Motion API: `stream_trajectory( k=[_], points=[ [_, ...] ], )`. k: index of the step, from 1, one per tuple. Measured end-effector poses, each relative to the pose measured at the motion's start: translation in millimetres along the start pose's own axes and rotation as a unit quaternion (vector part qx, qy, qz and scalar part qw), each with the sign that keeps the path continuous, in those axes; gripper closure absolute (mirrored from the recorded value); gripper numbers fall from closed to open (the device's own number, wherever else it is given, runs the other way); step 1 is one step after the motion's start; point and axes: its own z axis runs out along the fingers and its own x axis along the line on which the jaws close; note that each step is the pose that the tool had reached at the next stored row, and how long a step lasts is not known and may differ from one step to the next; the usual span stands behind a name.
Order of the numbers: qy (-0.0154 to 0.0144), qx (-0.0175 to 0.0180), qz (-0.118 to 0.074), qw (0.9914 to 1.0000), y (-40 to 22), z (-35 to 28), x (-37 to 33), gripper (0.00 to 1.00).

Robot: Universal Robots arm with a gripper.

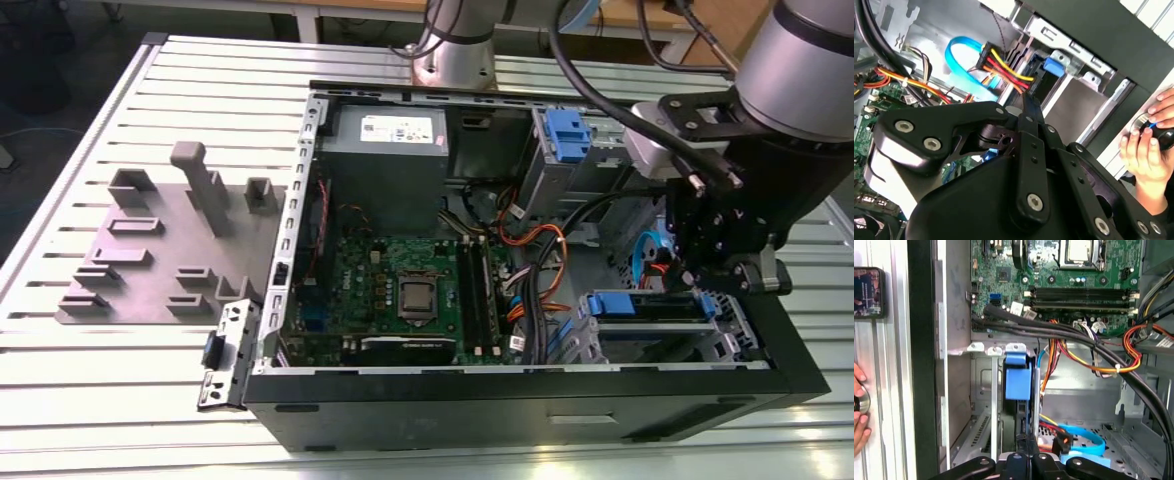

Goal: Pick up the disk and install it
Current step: 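Insert the second disk wire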

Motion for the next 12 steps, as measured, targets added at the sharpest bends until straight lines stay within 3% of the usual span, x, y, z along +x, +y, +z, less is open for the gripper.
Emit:
stream_trajectory(
  k=[7,12],
  points=[
    [0.0,0.0,0.0,1.0,3.1,-0.4,0.0,0.89],
    [0.0,-0.0003,0.0,1.0,2.1,-9.4,-0.4,0.89]
  ],
)
